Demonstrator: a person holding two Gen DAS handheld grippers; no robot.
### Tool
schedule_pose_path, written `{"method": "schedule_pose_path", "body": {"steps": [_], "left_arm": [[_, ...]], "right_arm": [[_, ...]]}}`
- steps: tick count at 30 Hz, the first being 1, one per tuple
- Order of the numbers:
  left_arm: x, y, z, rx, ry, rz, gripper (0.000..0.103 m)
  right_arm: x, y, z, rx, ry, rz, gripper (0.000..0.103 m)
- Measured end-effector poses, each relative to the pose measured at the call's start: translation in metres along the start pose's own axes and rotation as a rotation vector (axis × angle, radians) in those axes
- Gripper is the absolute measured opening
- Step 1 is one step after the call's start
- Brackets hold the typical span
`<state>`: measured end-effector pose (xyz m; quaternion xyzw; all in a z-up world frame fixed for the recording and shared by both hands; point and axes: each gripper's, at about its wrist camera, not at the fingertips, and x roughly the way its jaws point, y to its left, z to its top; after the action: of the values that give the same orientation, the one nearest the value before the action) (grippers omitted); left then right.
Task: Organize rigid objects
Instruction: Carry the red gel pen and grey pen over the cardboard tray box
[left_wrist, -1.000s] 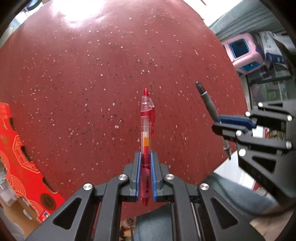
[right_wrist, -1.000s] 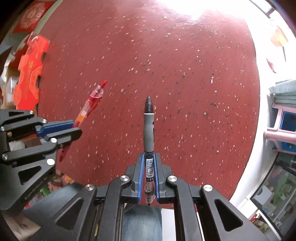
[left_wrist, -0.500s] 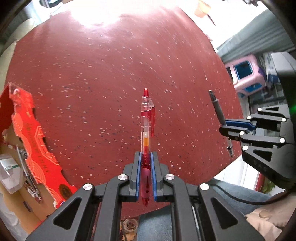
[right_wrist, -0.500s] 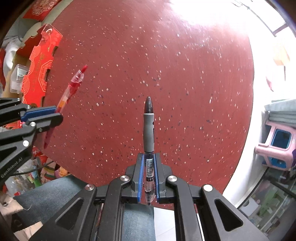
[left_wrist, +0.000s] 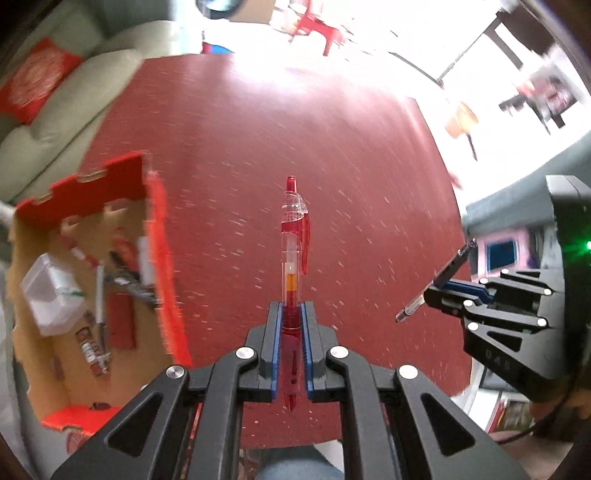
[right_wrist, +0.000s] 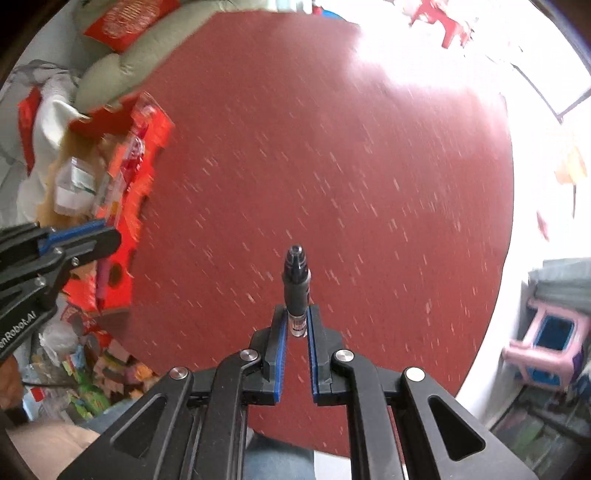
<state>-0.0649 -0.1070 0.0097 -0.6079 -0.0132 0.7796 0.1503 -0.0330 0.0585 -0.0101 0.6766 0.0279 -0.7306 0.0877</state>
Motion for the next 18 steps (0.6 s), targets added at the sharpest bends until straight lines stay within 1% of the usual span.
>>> {"method": "schedule_pose_path", "body": {"steps": [3, 8, 12, 18], "left_arm": [[-0.016, 0.022, -0.004, -0.076, -0.035, 0.021, 0.01], [-0.031, 0.062, -0.019, -0.21, -0.061, 0.075, 0.01], [-0.038, 0.093, -0.033, -0.304, -0.064, 0.121, 0.01], [-0.047, 0.131, -0.052, -0.415, -0.056, 0.179, 0.01]], "right_arm": [[-0.009, 0.022, 0.02, -0.049, -0.028, 0.03, 0.011], [-0.015, 0.061, 0.044, -0.144, -0.048, 0.072, 0.011], [-0.018, 0.095, 0.058, -0.226, -0.053, 0.109, 0.011], [-0.019, 0.148, 0.068, -0.352, -0.056, 0.134, 0.011]]}}
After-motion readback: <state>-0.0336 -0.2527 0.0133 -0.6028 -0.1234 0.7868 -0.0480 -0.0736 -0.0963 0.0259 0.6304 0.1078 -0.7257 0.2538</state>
